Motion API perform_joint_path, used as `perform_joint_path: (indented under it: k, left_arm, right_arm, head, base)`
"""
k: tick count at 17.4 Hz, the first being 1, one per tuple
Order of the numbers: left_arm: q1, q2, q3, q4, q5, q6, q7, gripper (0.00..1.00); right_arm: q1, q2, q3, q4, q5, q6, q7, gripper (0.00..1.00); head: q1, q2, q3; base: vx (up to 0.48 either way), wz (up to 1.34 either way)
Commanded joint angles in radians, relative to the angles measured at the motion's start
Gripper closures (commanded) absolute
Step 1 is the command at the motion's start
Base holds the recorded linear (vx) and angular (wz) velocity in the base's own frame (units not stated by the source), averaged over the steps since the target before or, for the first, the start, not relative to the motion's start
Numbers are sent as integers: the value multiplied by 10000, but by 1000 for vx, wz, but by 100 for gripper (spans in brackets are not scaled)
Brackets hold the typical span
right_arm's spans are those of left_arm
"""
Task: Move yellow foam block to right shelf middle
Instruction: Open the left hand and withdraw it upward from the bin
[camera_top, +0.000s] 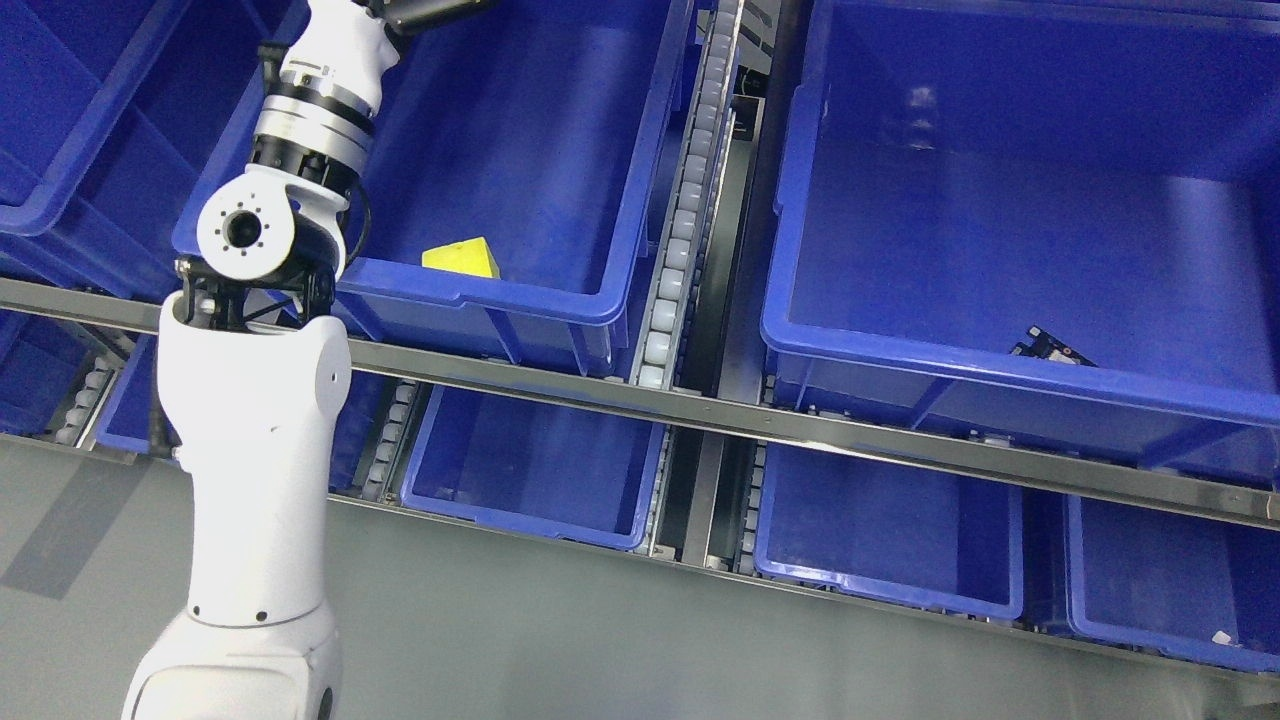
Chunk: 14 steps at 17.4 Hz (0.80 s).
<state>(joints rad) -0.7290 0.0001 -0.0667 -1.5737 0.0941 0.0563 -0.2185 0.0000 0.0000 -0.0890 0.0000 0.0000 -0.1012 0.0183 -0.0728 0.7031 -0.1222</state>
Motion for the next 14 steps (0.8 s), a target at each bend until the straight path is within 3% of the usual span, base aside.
perform_joint_path:
  k: [1,7,14]
  left_arm:
    - [1520,174,-131,-1028,-21,-946,-269,0]
    - [2013,174,620,-1459,-21,-656,-239,0]
    - [2105,174,621,-1459,-21,189,-239,0]
  right_arm:
    - [-16,-175,0,-174,0,46,1,0]
    - [-31,-175,0,-174,-15,46,1,0]
    - [-31,-175,0,-174,0,46,1,0]
  head:
    - [0,0,0]
    - [0,0,0]
    - [0,0,0]
  base:
    - [0,0]
    - [0,0]
    - [0,0]
